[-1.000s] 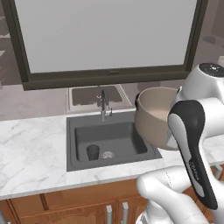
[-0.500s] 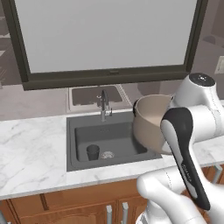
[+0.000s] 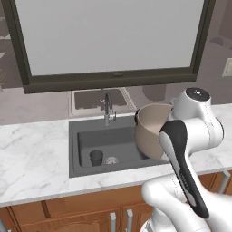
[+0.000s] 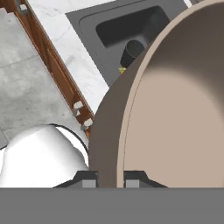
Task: Pick the pot and glass cup and place them in the sink. Then turn on the water.
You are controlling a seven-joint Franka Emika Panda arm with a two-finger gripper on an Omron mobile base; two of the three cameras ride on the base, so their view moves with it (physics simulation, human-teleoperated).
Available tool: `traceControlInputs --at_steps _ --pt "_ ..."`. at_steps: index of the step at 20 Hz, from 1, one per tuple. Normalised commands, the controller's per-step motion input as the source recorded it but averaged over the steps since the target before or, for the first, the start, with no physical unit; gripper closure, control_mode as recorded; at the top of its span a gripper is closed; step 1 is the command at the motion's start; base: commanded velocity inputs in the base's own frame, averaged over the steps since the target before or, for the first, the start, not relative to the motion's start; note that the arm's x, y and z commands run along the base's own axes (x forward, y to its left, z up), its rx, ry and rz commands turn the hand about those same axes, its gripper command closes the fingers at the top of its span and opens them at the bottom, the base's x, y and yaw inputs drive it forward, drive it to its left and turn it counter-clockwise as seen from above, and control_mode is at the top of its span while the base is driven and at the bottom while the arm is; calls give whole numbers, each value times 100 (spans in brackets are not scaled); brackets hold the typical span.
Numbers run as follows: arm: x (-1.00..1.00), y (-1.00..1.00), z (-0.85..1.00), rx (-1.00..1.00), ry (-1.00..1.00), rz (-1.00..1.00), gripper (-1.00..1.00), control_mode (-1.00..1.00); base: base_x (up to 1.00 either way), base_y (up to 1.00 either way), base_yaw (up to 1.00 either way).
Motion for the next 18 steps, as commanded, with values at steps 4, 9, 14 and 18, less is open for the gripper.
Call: traceControlInputs --at_steps 4,9,14,18 --pt "32 1 -28 0 0 1 100 -100 0 0 0" --pt "31 0 -24 0 0 4 100 -100 0 0 0" --pt "31 5 -17 0 0 8 100 -100 0 0 0" --pt "33 12 -12 0 0 7 100 -100 0 0 0"
